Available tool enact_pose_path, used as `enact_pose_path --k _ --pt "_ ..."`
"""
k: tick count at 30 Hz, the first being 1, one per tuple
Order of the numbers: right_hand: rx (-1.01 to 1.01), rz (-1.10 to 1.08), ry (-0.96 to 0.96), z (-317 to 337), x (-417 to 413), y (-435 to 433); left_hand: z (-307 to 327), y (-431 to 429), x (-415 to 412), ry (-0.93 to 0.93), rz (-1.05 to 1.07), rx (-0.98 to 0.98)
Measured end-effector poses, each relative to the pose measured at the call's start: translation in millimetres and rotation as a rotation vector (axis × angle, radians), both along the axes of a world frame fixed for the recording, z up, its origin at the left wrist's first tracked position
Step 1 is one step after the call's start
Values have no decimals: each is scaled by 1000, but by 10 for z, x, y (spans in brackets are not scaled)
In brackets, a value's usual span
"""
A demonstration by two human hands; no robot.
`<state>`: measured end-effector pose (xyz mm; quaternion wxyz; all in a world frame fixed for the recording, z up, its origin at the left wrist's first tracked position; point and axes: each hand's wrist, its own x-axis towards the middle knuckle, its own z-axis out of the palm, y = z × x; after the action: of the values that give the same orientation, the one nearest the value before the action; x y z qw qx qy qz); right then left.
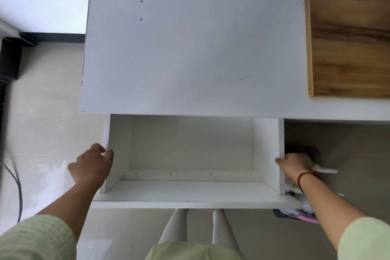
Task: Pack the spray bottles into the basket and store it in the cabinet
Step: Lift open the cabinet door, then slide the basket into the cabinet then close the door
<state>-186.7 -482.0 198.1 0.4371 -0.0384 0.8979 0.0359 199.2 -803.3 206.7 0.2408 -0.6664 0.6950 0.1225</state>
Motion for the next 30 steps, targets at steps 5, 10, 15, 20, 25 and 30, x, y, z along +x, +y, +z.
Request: enact_pose_path --k 5,10,15,20,25,30 --pt "36 85 74 22 136 76 -16 76 -127 4 -3 32" --pt "32 89 50 60 176 162 82 146 -360 227 -85 -76" --pt "-119 -100 57 143 68 224 250 516 -1001 510 -343 101" --pt "-249 -251 126 257 -146 402 295 1239 -1951 644 -591 255" --pt "-374 -505 210 311 -398 877 345 1952 -2838 700 -764 293" --pt "-464 -633 432 400 -495 1638 423 2595 -3400 760 -978 328"
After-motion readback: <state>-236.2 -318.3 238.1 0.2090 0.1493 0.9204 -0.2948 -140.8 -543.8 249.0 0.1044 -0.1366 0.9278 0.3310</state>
